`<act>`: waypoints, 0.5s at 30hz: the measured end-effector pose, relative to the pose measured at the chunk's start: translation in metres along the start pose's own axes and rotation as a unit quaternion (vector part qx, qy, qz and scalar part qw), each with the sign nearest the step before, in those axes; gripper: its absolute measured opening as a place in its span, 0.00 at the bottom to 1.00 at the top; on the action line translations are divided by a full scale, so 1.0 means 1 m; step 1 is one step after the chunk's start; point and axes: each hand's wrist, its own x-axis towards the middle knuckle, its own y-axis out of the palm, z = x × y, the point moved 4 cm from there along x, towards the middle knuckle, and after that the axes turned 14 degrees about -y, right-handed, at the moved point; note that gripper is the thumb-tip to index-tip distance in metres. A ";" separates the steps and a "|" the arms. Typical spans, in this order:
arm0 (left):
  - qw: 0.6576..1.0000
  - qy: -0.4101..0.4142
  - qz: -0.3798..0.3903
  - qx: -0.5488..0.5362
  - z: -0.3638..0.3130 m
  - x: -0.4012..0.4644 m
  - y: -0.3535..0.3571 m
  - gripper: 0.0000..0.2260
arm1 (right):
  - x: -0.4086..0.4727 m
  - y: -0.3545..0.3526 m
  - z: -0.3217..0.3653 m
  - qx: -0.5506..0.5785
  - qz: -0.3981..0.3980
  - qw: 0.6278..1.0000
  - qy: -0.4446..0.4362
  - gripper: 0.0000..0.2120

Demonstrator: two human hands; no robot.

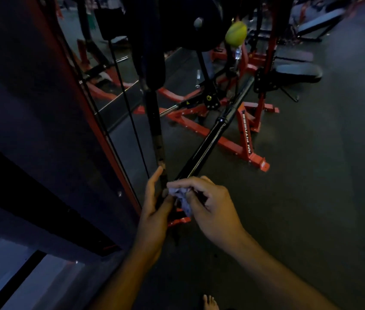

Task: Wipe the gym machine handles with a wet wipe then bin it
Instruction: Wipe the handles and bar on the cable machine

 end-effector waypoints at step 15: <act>0.937 -0.149 0.308 0.072 0.030 -0.049 0.091 0.14 | -0.116 -0.066 0.049 -0.117 -0.240 0.955 0.128 0.14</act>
